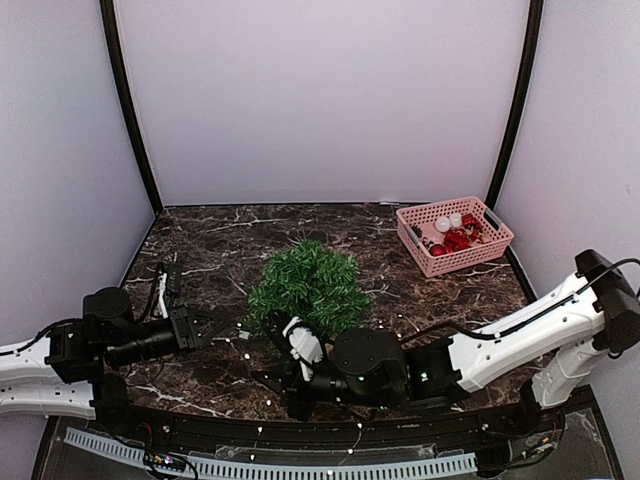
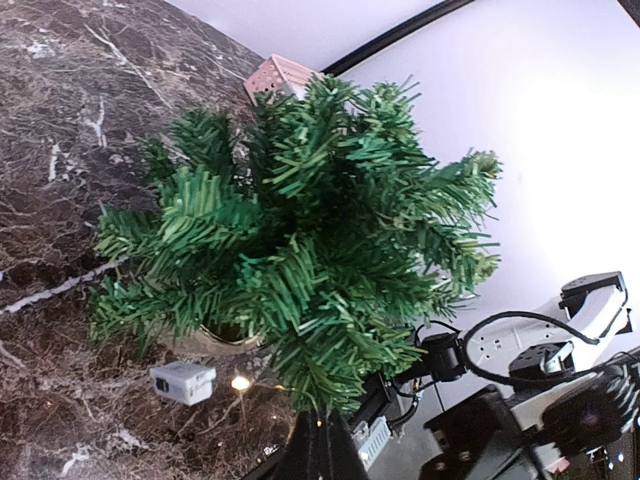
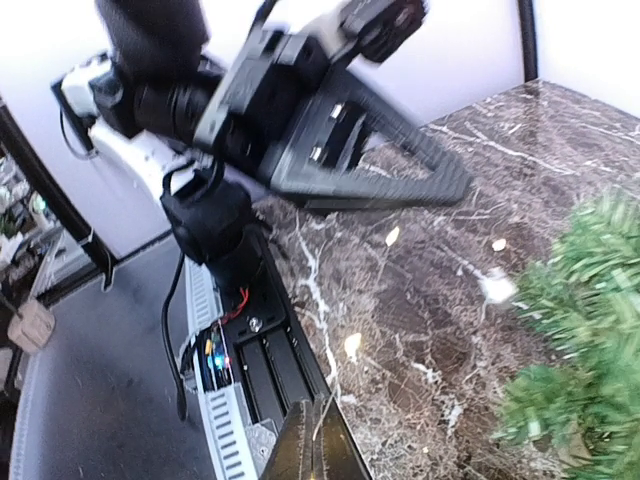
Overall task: Decorate the small christmas tree
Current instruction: Wrap the side of the string light in the gap of the branches.
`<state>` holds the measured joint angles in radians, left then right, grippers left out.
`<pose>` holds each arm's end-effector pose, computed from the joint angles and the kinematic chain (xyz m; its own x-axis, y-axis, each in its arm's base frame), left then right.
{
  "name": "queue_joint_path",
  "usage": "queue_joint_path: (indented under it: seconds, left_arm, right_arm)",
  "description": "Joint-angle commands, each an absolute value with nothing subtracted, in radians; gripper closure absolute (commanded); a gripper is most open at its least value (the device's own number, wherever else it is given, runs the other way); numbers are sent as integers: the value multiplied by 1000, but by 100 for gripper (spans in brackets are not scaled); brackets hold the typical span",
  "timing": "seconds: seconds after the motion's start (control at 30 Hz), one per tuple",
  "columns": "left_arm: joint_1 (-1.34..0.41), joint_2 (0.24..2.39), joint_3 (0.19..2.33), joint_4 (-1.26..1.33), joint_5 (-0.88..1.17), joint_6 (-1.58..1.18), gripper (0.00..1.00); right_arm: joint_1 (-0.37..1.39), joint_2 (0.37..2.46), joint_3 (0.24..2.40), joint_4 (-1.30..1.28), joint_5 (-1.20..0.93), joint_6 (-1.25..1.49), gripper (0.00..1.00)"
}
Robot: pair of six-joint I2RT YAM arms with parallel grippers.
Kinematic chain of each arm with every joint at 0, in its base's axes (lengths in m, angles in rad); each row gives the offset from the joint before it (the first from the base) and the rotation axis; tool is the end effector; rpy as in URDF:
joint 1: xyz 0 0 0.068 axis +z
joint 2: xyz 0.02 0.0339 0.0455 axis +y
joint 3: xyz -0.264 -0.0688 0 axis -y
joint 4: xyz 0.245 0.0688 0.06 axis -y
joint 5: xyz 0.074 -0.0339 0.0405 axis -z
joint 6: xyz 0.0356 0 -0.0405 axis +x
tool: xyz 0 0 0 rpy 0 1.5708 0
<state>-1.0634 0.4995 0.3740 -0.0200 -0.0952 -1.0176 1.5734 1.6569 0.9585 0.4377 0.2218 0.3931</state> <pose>0.0744 -0.1269 0.2529 -0.7384 -0.4149 -0.5316 0.3732 0.4052 -0.8346 0.0069 0.3740 0.2369 -0.3733 -0.1577 -0.9142 -0.9019 0.2927 0.3177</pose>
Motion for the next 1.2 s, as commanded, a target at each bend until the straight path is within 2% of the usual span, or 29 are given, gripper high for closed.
queue_joint_path:
  seconds: [0.0,0.27,0.6,0.9,1.17]
  left_arm:
    - [-1060,436,353,-88,-303,-1062,100]
    - [-1038,442,364,-185,-400,-1004,100]
    - [-876,652,395,-7,-204,-866,100]
    - [-811,815,460,50,-201,-744,100]
    - [-790,807,494,-36,-256,-700,100]
  right_arm:
    - [1579,1599,952,341,232,458,100]
    - [1578,1641,1046,211,317,519,100]
    - [1577,1631,1059,156,385,589,100]
    - [1574,1646,1075,136,429,602,100]
    - [1571,1693,1133,106,431,579,100]
